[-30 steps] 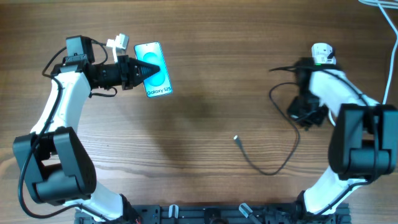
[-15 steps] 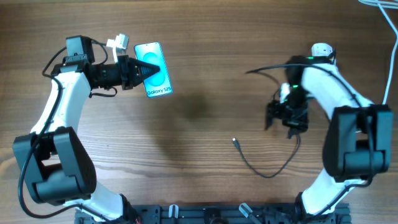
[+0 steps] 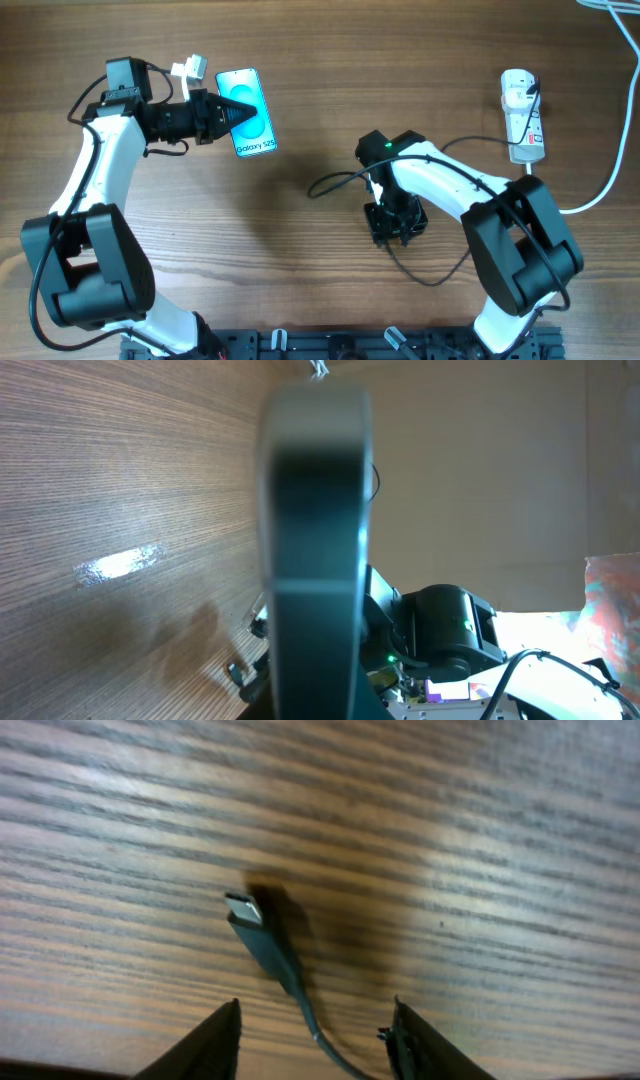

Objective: Plug charger to phone and switch on socket

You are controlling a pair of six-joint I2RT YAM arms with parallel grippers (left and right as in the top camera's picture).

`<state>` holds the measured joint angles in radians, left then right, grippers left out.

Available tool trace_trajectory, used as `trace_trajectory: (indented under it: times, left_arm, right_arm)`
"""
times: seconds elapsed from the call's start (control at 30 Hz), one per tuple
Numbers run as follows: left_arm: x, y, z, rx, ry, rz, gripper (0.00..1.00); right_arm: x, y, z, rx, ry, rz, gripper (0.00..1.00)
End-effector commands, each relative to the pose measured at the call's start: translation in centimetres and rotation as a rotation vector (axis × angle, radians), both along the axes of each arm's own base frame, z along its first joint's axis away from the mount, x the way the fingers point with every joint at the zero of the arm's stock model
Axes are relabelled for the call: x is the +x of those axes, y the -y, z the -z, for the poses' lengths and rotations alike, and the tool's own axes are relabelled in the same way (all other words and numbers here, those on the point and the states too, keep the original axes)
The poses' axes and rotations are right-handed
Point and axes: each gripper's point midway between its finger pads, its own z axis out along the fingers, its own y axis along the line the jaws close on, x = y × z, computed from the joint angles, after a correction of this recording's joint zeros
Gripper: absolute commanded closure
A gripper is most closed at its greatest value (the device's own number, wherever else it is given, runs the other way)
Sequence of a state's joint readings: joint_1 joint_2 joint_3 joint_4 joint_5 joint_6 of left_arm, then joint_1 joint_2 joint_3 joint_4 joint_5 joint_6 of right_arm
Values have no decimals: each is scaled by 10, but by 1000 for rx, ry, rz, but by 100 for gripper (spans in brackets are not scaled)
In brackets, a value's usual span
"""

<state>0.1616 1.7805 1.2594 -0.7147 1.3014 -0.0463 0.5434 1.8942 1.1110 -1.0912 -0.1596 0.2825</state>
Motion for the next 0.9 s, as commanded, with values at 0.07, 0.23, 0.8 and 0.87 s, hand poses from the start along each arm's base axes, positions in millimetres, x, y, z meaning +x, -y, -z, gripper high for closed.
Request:
trace_trajectory:
  times: [0.07, 0.23, 0.8, 0.87]
  left_arm:
    - [-2, 2, -7, -8, 25, 8, 96]
    - [-2, 2, -7, -8, 25, 8, 96]
    - [7, -6, 10, 111, 42, -31, 96]
    - [5, -2, -1, 54, 72, -7, 96]
  right_arm:
    - [-2, 11, 15, -42, 59, -27, 66]
    - [-8, 18, 28, -44, 68, -55, 96]
    - [31, -113, -113, 835, 415, -325, 96]
    - [31, -124, -141, 943, 471, -347, 96]
